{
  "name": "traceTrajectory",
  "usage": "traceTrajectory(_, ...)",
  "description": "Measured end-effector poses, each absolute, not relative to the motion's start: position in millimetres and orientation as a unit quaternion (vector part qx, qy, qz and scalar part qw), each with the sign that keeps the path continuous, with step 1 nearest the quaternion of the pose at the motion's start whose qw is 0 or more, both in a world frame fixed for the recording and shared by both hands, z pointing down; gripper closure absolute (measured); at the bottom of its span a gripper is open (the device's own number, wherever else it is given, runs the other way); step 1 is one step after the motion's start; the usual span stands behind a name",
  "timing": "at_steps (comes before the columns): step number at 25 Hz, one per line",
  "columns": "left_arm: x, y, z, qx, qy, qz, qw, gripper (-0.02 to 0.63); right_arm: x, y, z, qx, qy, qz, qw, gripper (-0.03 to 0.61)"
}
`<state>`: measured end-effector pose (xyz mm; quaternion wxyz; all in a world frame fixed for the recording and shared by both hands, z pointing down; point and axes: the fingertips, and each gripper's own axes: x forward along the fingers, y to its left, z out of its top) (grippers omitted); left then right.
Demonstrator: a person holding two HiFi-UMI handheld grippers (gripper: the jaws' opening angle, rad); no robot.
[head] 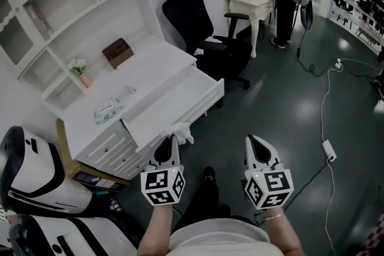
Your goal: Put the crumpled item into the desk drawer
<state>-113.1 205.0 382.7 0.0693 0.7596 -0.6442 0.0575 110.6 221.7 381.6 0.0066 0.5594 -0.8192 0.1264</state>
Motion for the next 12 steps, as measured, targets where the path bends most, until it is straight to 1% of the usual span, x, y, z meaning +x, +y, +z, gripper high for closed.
traceTrajectory(7,-120.3,145.5,393.8,0.761,-0.642,0.059,0.075,0.594,105.5,171.3,391.1,0.566,-0.814,0.129,0.019,0.577)
traceTrajectory(12,-128.3,86.2,395.8,0.765,-0.637,0.055,0.08,0.594,95.4,115.1,392.9,0.569,-0.811,0.129,0.028,0.577)
